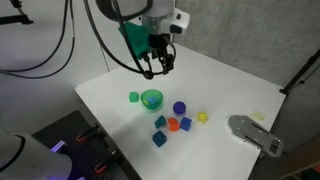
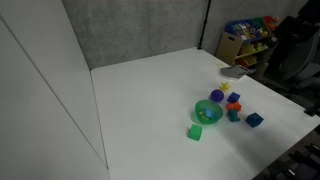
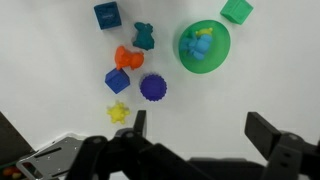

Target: Pick up the orange toy on the worktop and put it in the green bowl

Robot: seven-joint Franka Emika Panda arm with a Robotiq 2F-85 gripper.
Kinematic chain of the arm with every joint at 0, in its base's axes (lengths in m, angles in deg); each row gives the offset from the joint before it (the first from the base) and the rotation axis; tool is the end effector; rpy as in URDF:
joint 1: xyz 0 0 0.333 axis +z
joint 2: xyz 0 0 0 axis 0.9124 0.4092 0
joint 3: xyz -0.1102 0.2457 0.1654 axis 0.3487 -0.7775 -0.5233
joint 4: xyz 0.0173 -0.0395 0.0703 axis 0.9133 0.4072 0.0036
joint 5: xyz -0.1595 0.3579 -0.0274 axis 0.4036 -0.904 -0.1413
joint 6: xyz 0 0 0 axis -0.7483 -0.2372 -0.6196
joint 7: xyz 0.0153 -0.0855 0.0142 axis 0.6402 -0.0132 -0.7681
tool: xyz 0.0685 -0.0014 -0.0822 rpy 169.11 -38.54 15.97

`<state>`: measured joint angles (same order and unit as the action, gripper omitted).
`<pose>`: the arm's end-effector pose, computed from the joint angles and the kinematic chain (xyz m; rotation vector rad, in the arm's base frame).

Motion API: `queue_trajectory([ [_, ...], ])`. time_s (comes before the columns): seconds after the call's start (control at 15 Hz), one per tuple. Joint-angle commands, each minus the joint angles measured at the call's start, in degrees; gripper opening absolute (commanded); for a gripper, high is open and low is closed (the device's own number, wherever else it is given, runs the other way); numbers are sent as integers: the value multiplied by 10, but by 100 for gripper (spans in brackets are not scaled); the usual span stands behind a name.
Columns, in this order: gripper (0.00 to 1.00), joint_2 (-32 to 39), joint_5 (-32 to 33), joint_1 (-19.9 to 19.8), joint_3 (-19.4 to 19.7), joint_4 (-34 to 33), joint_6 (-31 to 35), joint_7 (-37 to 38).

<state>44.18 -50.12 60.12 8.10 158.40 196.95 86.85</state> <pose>0.4644 -0.1126 0.4411 -2.9117 0.4819 -0.2513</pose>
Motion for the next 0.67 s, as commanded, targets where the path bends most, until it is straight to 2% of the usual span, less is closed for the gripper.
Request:
queue_trajectory([
  [0.0, 100, 62, -25, 1, 16, -19, 20, -54],
  [0.6, 100, 210, -16, -19, 10, -40, 134, -41],
])
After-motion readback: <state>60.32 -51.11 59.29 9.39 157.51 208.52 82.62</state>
